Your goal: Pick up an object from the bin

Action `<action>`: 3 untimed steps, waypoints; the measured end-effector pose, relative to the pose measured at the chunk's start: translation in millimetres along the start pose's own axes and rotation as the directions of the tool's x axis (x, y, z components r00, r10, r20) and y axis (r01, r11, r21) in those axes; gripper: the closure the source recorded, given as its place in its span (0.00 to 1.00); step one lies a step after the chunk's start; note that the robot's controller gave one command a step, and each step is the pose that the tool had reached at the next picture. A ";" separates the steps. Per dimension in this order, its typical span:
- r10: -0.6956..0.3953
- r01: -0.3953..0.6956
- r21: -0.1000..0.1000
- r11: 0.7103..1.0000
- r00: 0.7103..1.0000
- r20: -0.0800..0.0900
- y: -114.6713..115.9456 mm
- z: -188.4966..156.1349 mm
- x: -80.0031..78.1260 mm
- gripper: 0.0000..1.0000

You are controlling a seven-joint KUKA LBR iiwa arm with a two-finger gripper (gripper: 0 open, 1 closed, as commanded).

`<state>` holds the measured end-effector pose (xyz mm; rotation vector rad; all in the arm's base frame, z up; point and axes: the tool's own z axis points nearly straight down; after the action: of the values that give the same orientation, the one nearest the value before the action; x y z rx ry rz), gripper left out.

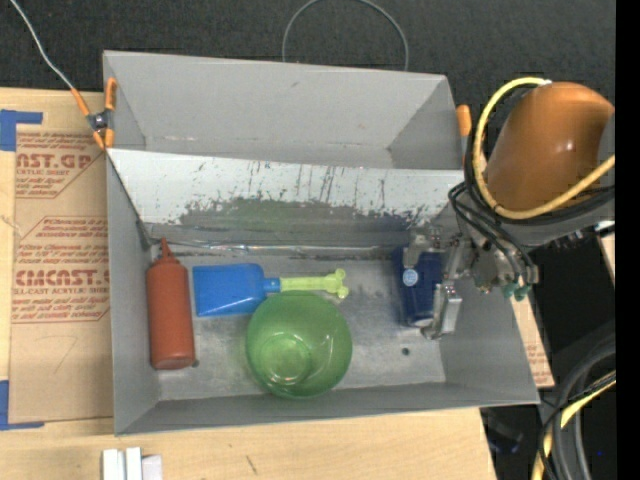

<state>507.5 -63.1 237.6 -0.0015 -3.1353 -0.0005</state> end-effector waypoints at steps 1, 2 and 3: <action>-0.001 0.001 0.001 1.000 1.000 0.008 0.3 -4.2 -1.6 0.00; -0.098 0.098 0.001 0.995 0.995 0.007 -17.5 55.9 10.9 0.00; -0.271 0.271 0.003 0.962 0.962 0.010 -24.5 93.0 -22.3 0.00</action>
Offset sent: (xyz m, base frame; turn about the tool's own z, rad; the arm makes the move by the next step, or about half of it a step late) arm -0.0163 -0.0236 -0.0747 -0.1246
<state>529.2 -87.6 144.5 0.4294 -3.1165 0.0013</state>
